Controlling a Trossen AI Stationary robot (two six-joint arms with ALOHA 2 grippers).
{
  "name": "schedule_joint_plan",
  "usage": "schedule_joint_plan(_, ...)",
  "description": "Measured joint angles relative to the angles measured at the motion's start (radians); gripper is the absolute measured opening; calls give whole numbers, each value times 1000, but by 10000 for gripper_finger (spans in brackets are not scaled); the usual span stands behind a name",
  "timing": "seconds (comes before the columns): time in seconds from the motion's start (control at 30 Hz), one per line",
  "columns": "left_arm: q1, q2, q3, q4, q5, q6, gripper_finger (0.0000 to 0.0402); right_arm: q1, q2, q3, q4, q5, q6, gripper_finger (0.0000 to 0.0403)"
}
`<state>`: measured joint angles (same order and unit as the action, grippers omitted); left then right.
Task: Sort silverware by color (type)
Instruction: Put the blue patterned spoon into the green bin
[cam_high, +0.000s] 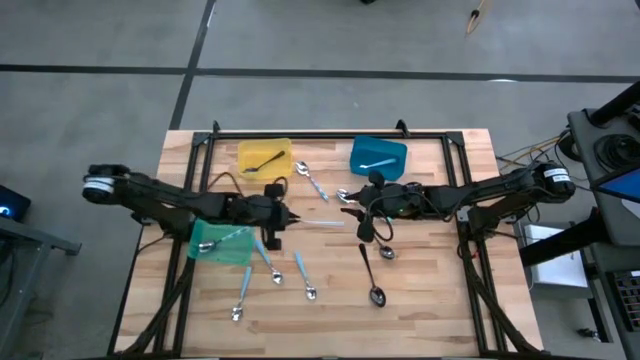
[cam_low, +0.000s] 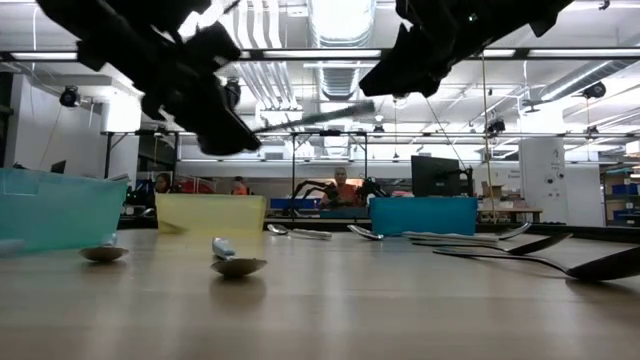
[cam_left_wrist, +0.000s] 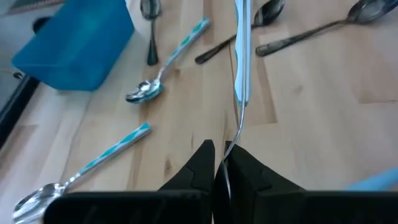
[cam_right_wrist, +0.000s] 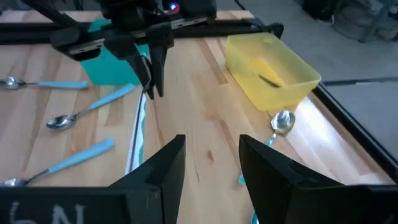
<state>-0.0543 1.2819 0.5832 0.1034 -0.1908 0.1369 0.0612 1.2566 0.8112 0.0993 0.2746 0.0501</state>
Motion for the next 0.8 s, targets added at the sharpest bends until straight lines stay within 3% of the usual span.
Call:
schedule_joint_plan(0.17,0,-138,-46,29,0,0,6,0,3,-4,42,-31,-11,141)
schedule_joint_plan(0.33,0,-198,-48,31,0,-7,6,0,27,-19,141,-100,-11,141)
schedule_joint_plan(0.8,0,-139,-38,130,0,-16,7,0,132,-5,411,-204,-83,141)
